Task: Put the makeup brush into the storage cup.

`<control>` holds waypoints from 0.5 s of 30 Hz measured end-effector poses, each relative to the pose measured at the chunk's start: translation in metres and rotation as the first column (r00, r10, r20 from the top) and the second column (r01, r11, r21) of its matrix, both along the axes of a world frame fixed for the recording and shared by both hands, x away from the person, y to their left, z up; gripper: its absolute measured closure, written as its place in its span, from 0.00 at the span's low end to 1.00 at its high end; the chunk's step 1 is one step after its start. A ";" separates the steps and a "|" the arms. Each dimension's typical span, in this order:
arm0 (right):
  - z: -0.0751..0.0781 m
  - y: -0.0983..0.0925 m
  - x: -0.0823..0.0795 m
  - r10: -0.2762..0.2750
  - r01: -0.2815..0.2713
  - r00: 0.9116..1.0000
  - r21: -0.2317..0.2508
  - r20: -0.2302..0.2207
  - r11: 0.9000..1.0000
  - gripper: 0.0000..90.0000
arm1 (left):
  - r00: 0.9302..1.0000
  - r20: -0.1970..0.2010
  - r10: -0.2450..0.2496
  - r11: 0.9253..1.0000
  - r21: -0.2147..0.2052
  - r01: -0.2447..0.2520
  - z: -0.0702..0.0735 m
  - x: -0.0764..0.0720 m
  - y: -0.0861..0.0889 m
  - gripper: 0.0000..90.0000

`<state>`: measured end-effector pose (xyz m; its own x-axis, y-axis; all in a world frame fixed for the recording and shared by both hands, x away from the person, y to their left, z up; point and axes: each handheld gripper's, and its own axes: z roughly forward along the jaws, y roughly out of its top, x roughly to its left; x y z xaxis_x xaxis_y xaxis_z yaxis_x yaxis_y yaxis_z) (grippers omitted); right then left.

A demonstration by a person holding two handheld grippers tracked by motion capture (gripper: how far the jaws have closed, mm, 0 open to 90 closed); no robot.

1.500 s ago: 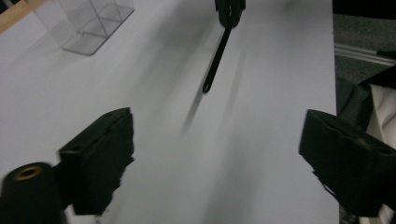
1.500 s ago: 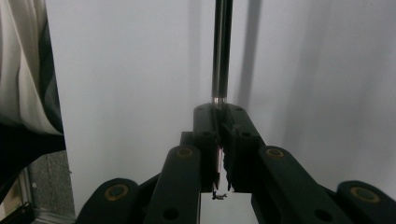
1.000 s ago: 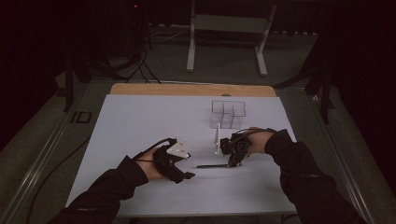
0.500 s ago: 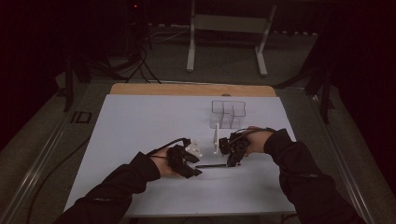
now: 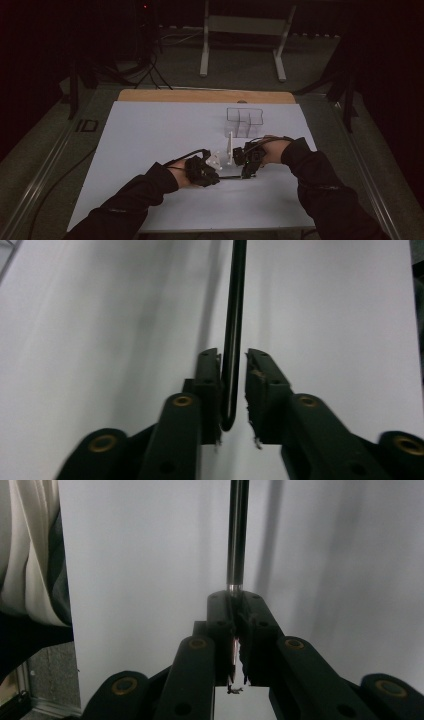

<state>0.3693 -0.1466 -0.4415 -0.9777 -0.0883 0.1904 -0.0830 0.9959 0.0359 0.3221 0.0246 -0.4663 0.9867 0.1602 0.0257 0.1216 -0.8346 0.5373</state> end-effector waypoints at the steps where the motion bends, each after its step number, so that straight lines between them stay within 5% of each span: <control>1: 0.000 0.000 0.000 0.000 0.000 1.000 0.000 0.000 1.000 0.93 | 1.000 0.000 0.000 1.000 0.000 0.000 0.000 0.000 0.000 0.90; 7: 0.000 0.001 0.000 0.013 -0.013 1.000 0.003 0.004 1.000 0.93 | 0.999 0.030 -0.043 0.998 0.054 0.041 -0.004 -0.003 -0.004 0.93; 13: -0.004 0.002 -0.001 0.025 -0.025 1.000 -0.004 -0.010 1.000 0.92 | 0.995 0.065 -0.081 0.995 0.061 0.077 -0.004 -0.005 -0.005 0.94; 15: -0.005 0.001 -0.004 0.027 -0.027 1.000 0.004 -0.012 1.000 0.80 | 0.994 0.077 -0.081 0.995 0.061 0.076 -0.004 -0.006 -0.004 0.94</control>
